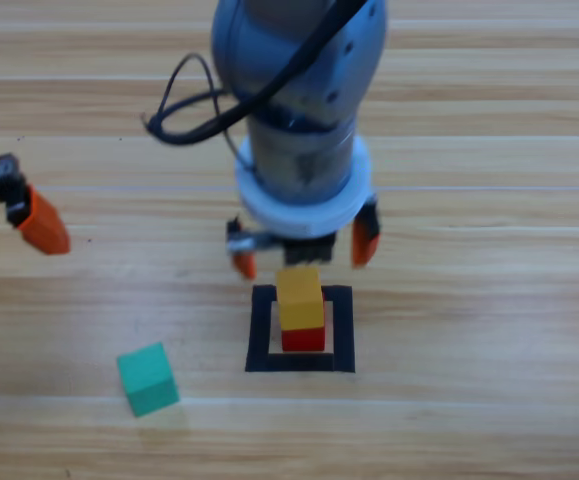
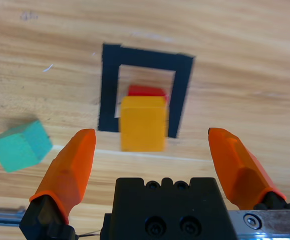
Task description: Stack the blocks in the rectangular block: red at the bottom, yellow in the middle, green on top
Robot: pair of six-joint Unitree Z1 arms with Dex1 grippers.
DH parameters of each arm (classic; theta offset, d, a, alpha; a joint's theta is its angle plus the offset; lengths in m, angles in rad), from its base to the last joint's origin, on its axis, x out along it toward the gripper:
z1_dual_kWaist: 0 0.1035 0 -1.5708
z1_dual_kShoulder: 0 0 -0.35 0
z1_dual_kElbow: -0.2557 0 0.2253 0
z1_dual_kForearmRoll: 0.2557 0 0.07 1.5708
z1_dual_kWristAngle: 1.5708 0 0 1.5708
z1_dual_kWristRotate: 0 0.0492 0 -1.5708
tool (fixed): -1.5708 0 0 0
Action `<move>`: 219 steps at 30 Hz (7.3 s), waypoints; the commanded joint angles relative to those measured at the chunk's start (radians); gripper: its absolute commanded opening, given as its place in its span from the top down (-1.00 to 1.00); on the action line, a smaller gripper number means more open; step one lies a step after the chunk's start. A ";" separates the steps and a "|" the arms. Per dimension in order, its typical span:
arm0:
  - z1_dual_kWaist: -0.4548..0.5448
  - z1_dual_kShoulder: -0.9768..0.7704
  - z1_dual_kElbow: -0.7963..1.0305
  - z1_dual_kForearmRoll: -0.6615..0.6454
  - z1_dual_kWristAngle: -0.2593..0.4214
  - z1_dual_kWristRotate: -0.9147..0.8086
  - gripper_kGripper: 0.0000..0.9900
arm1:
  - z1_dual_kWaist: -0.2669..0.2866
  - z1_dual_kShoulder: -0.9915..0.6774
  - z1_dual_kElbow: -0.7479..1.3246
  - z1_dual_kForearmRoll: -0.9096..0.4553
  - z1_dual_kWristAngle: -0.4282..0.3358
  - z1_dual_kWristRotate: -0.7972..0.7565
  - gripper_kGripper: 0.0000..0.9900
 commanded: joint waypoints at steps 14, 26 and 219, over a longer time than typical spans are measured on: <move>0.013 0.376 0.020 -0.187 0.003 -0.261 -0.89 | -0.115 -0.715 1.022 -0.581 -0.055 -0.291 -0.99; 0.015 0.550 -0.052 -0.194 -0.098 -0.296 -0.90 | -0.159 -0.841 1.243 -0.819 0.075 -0.502 -1.00; -0.059 0.844 -0.983 0.310 -0.070 0.014 -1.00 | -0.178 -0.968 1.450 -1.073 0.263 -0.809 -1.00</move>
